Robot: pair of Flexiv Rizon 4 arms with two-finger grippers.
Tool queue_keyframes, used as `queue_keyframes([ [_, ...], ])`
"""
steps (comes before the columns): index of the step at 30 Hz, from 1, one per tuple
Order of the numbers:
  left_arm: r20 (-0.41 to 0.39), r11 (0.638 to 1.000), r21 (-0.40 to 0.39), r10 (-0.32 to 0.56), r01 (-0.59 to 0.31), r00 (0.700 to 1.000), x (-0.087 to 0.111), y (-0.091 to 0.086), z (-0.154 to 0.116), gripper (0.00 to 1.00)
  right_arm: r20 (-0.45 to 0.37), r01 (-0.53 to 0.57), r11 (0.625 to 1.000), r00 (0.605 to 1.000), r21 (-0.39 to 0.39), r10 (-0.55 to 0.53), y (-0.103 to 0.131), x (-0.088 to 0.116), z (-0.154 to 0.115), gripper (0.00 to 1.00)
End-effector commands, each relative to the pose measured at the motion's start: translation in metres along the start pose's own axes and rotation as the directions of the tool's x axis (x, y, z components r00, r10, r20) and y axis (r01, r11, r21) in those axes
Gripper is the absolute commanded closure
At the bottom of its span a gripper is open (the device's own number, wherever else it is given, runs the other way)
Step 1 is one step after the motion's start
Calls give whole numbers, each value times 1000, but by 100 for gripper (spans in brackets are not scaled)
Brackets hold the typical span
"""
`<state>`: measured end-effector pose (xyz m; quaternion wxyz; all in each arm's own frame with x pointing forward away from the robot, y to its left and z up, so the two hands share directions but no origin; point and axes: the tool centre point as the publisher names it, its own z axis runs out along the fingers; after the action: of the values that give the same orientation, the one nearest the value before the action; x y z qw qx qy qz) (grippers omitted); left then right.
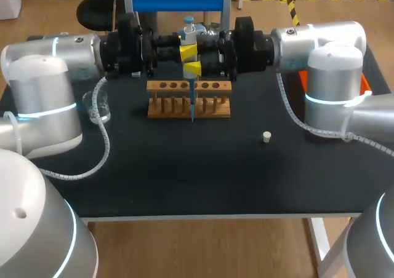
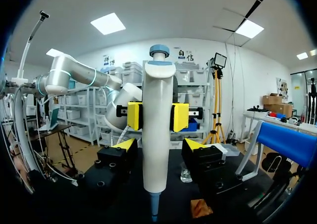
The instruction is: Invert the test tube, pick up the pipette, mount the tip to pipette, aspirate from beaker and dispense into the tube, eject the tip, return the pipette, and cap with the stopper.
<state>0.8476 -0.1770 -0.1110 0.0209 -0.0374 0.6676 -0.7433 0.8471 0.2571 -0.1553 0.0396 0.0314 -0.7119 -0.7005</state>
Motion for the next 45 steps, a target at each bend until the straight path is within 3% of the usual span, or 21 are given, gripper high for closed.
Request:
queue_keyframes([
  [1, 3, 1000, 1, 1, -1, 1000, 1, 0, 1, 100, -6, 0, 1000, 1000, 1, 0, 0, -2, 3, 49],
  [9, 3, 1000, 1, 1, -1, 1000, 1, 0, 1, 100, -16, 4, 1000, 1000, 5, -4, 0, -1, 5, 66],
  [11, 3, 1000, 1, 1, -1, 1000, 1, 0, 1, 100, -20, 4, 1000, 1000, 7, -4, 0, -1, 6, 74],
  [12, 3, 1000, 1, 1, -1, 1000, 1, 0, 1, 100, -21, 5, 1000, 1000, 7, -5, 0, -1, 6, 82],
  [13, 3, 1000, 1, 1, -1, 1000, 1, 0, 1, 100, -21, 5, 1000, 1000, 8, -5, 0, -1, 6, 96],
  [14, 3, 1000, 1, 1, -1, 1000, 1, 0, 1, 100, -22, 5, 1000, 1000, 8, -5, 0, -1, 6, 100],
  [27, 3, 1000, 1, 1, -1, 1000, 1, 0, 1, 100, -38, 10, 1000, 999, 16, -9, -1, 1, 8, 100],
  [28, 3, 1000, 1, 1, -1, 1000, 1, 0, 1, 88, -39, 9, 1000, 999, 16, -9, -1, 1, 8, 100],
  [29, 3, 1000, 1, 1, -1, 1000, 1, 0, 1, 0, -39, 9, 1000, 999, 16, -8, -1, 1, 8, 100],
  [37, 3, 1000, 1, 1, -1, 1000, 1, 0, 1, 0, -46, 12, 1000, 999, 15, -11, -2, 2, 2, 100],
  [45, 3, 1000, 1, 1, -1, 1000, 1, 0, 1, 0, -81, 10, 1000, 997, 17, -8, -4, 3, -26, 100],
])
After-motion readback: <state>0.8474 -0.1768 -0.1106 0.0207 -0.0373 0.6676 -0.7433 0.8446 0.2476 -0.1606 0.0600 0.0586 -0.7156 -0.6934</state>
